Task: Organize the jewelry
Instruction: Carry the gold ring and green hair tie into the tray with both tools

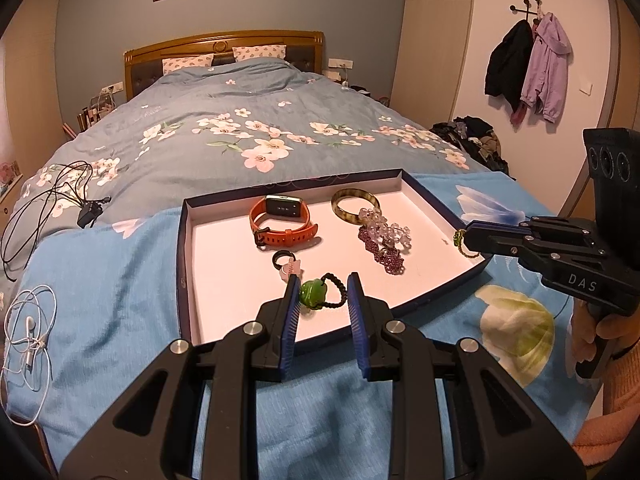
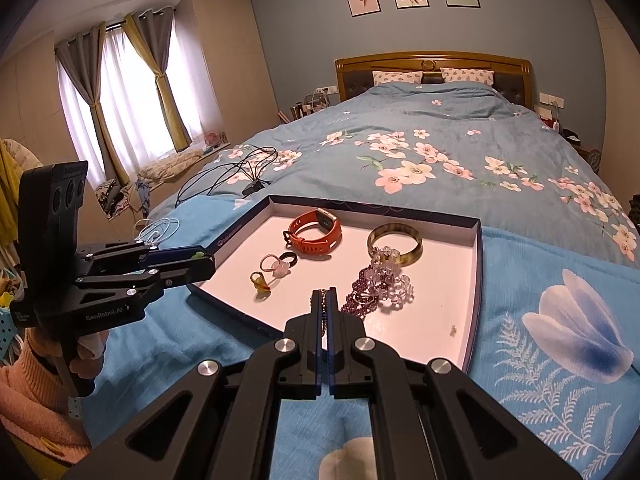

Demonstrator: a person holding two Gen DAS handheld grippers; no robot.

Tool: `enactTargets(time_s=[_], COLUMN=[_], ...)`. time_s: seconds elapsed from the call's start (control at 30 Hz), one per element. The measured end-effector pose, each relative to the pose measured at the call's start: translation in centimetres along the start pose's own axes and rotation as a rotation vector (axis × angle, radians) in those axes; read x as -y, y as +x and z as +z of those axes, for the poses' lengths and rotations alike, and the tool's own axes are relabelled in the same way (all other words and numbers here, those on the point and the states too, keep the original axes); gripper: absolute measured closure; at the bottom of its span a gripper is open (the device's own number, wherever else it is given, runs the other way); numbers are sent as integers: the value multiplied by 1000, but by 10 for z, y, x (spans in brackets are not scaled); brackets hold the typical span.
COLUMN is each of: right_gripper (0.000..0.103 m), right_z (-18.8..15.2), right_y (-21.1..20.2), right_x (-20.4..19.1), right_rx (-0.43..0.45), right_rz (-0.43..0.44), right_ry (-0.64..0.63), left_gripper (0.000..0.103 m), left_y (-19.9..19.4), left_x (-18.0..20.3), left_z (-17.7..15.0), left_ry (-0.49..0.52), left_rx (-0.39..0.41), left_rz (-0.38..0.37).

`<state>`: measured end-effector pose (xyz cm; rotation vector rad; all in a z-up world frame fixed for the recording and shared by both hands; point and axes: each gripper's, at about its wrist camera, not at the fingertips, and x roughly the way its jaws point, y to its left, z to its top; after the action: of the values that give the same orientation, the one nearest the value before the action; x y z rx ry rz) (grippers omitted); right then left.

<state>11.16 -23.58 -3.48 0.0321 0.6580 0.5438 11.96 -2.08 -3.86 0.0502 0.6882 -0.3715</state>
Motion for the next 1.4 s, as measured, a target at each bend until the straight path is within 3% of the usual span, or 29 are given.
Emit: enactTargets(time_s=[1.4], right_gripper=[102], right_z=[9], right_y=[32], right_x=[12], right_rx=[-30], right_rz=[-11], right_ry=[21], left_gripper=[79], left_y=[29], left_x=[-9], left_z=[6], left_ry=[-21], left_rx=[-24], left_rz=[19])
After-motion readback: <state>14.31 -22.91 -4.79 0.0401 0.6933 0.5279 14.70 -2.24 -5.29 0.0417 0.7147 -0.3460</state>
